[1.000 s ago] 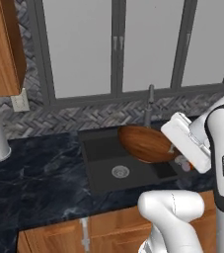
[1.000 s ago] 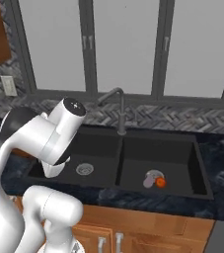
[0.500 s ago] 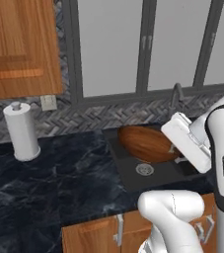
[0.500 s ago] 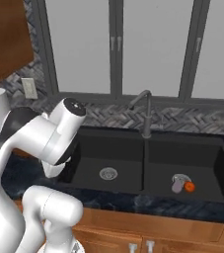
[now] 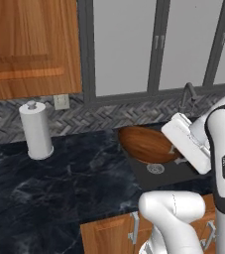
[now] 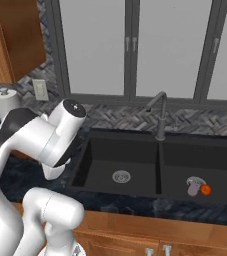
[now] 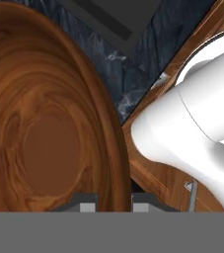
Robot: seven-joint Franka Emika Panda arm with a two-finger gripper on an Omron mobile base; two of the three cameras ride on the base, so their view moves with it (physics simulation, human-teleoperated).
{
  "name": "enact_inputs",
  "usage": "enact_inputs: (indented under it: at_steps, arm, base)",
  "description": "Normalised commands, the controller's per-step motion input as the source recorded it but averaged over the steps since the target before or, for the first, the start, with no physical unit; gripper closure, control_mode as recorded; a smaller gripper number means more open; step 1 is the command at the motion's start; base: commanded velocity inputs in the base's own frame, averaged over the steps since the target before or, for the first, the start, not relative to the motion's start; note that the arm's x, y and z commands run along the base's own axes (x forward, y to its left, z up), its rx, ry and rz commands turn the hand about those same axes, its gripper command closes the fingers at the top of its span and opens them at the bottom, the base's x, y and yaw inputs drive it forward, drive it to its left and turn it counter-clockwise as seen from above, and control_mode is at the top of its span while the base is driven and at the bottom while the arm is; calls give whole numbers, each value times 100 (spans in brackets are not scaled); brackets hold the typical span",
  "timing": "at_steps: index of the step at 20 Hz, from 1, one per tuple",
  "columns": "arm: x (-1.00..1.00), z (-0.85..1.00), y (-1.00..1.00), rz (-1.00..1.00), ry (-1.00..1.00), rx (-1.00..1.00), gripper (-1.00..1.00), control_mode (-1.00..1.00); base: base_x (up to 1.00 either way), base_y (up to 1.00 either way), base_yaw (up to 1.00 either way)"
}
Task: Dump the apple and eggplant from the bowl so the bowl can be washed. Place the bowl in the sink after clearing the leftovers.
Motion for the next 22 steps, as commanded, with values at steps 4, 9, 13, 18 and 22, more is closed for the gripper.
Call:
enact_inputs:
  at_steps: [4,9,13,18,22]
  arm:
    - [3,0,-32,-17,0,0,100,-100]
    - [6,-7,-82,-54,9,0,100,-100]
    - [4,-19,-67,-73,11,0,100,-100]
    - [61,-16,-24,-48,11,0,100,-100]
    - [100,-14,0,-23,39,-1,100,-100]
  base:
    - [1,0,0]
    - [0,0,0]
    - [0,0,0]
    - [0,0,0]
    - [0,0,0]
